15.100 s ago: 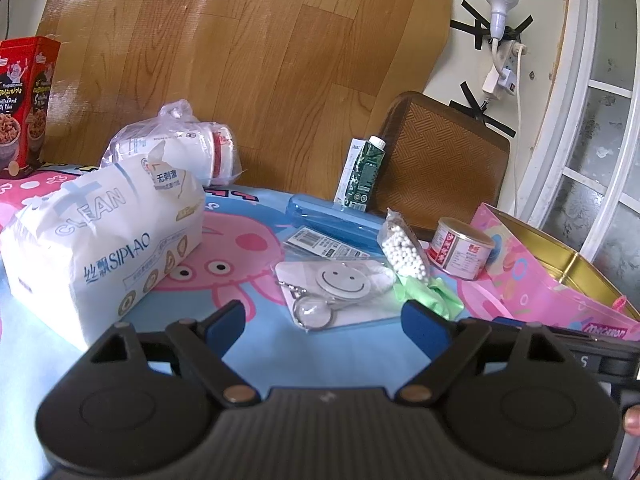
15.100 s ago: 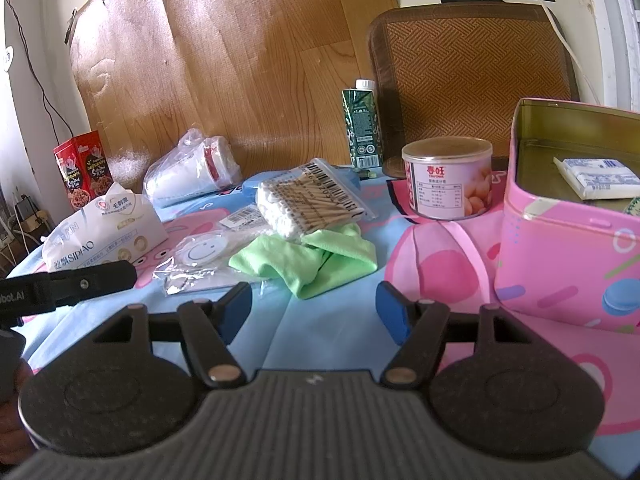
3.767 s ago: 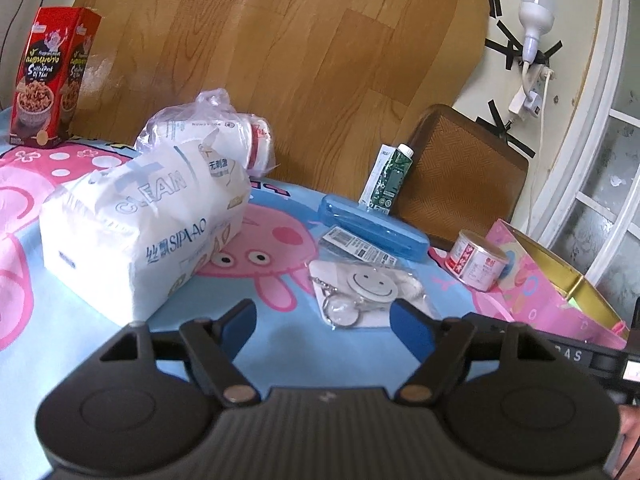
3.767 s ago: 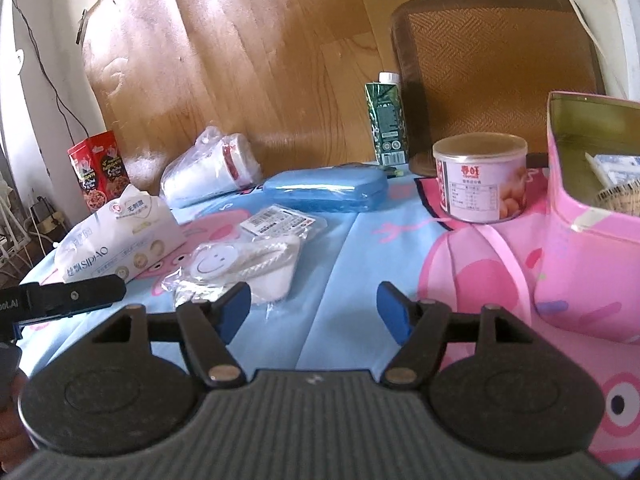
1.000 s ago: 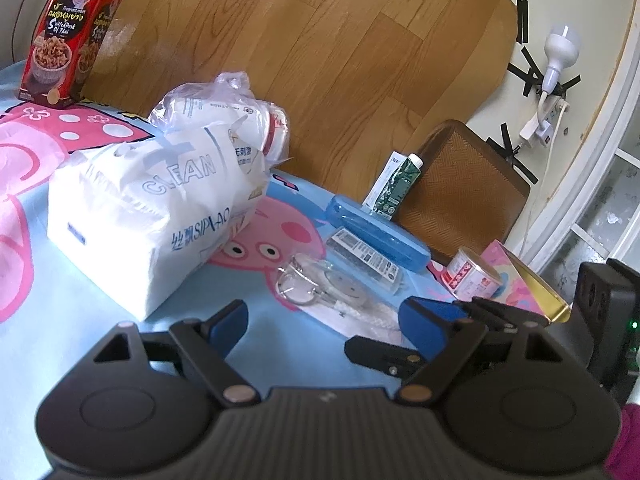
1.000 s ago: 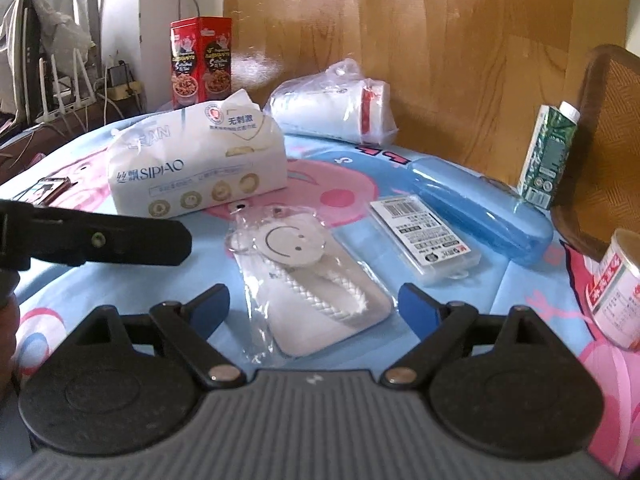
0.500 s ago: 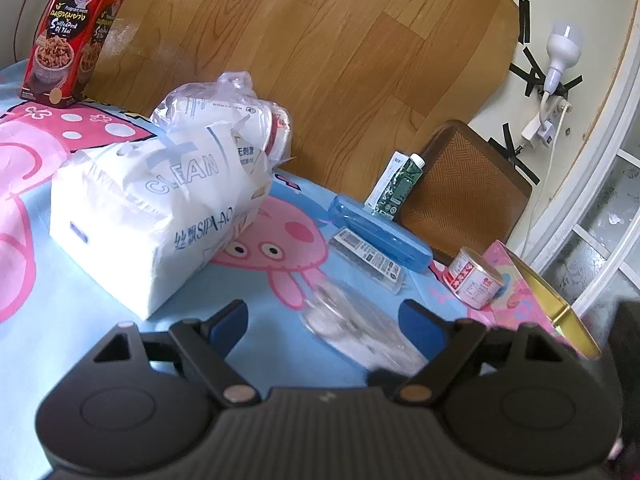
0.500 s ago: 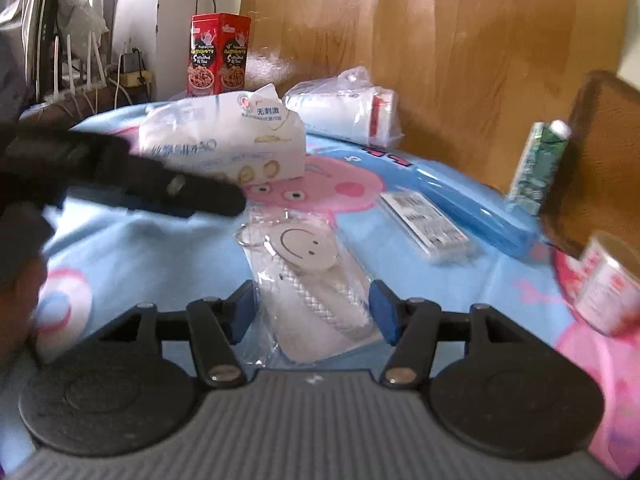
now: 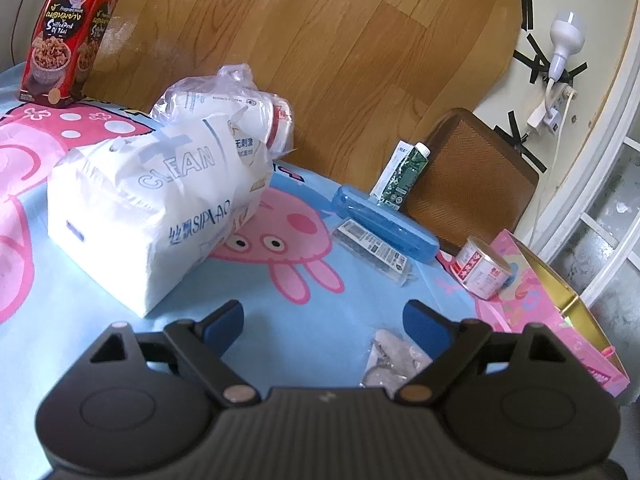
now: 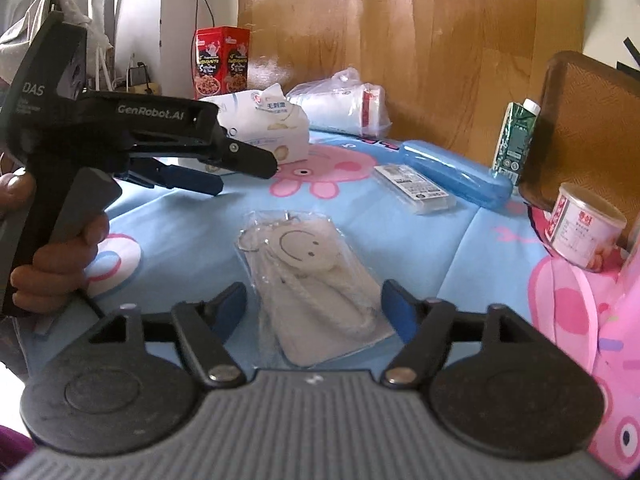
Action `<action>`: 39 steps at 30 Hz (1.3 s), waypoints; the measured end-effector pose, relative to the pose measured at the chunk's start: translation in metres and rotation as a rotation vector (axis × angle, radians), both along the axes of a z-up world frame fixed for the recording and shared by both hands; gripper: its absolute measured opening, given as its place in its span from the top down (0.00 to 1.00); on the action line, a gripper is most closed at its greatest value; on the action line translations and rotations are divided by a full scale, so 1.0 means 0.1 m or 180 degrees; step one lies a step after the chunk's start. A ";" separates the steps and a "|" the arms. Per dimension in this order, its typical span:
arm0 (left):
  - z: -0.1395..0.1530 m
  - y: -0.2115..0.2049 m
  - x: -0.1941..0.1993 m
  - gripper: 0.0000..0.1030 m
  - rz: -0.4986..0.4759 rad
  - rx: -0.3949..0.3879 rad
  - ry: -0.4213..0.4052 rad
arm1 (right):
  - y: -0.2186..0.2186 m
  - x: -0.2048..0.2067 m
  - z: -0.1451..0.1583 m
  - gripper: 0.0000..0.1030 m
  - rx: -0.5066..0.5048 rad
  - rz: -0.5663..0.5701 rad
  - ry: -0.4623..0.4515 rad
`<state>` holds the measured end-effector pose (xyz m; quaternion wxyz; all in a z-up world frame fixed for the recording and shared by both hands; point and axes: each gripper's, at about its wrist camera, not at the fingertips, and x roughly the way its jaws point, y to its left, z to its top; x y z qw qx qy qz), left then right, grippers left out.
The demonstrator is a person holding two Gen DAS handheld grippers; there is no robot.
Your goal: Organize soft objects
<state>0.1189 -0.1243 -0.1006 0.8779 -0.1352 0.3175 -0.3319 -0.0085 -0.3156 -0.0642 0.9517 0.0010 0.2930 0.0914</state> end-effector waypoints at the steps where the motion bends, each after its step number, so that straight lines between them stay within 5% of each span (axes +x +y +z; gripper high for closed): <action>1: 0.00 0.00 0.00 0.13 0.0003 0.0005 0.0002 | -0.01 0.01 0.00 0.23 0.0018 -0.0012 0.0003; 11: 0.00 -0.02 0.02 0.10 -0.0001 0.0052 -0.0007 | -0.17 -0.01 -0.02 0.17 0.0393 -0.0136 0.0054; 39: 0.00 0.00 0.02 0.10 -0.0016 0.0011 -0.0002 | -0.19 0.01 -0.03 0.14 0.0400 -0.0141 0.0095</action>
